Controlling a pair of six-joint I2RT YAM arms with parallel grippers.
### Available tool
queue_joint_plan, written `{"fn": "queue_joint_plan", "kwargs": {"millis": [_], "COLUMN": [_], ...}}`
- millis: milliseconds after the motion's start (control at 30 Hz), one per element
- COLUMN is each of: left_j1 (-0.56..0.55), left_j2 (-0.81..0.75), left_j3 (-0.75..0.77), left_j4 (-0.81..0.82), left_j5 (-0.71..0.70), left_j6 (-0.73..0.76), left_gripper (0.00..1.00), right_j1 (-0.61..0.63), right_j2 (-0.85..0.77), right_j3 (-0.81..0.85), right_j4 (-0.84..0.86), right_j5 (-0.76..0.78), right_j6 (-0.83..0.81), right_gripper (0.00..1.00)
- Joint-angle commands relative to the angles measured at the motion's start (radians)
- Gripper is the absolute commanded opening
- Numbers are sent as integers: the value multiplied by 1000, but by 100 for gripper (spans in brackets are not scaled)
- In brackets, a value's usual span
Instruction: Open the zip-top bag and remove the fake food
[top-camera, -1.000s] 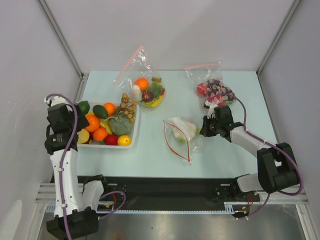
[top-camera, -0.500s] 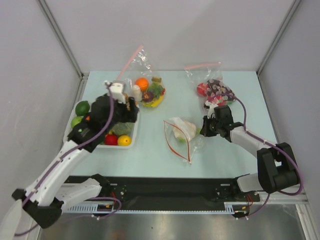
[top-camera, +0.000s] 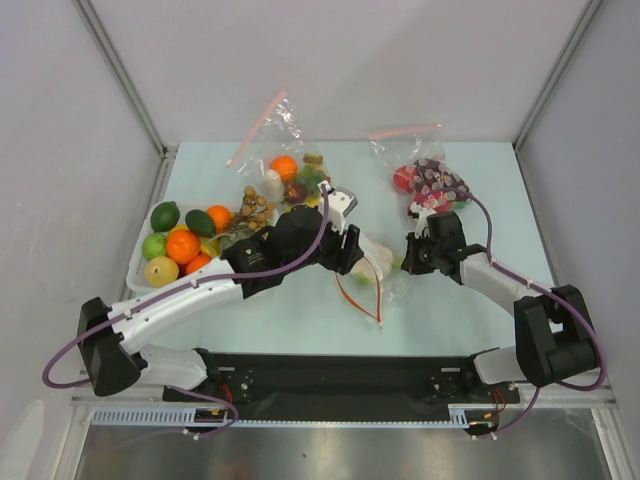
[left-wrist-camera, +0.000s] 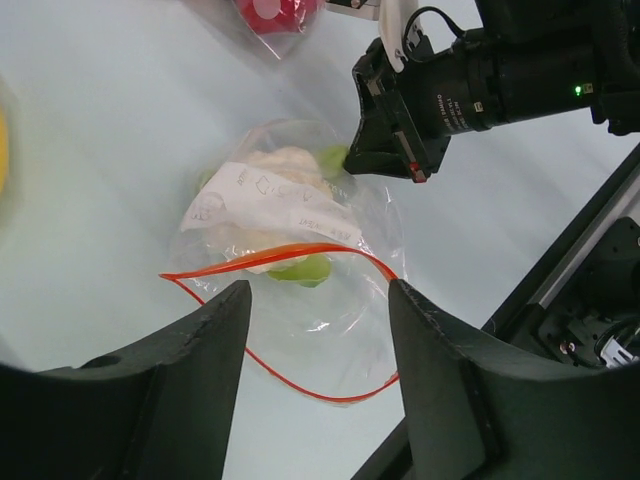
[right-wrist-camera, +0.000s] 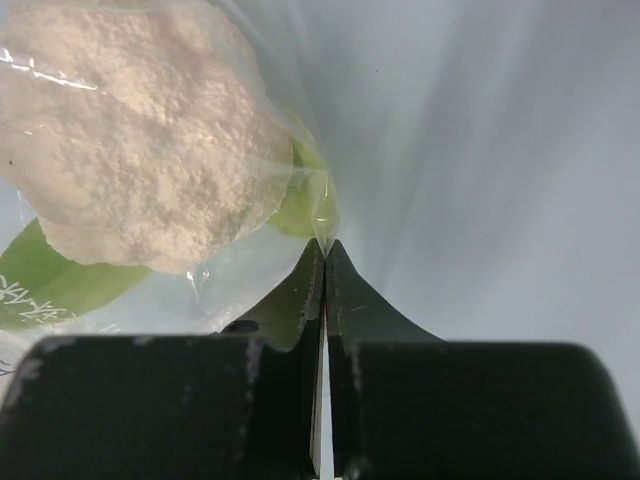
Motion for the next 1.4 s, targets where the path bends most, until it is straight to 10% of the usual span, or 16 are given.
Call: {"fn": "queue_joint_plan", "kwargs": {"millis": [0, 600, 1367], "left_j1": [-7, -9, -10], "left_j2": [0, 184, 413], "left_j3": [23, -63, -43], "left_j4": [45, 83, 203], "left_j5": [44, 118, 55], "left_j6": [-36, -43, 113], "left_gripper": [61, 53, 67], "right_j1": [8, 18, 18], "right_j2": [-14, -1, 7], "right_j3": [12, 23, 27], "right_j4": [-8, -16, -19], "right_j5": [25, 30, 16], "right_j6": [-3, -7, -10], "right_gripper": [0, 0, 0]}}
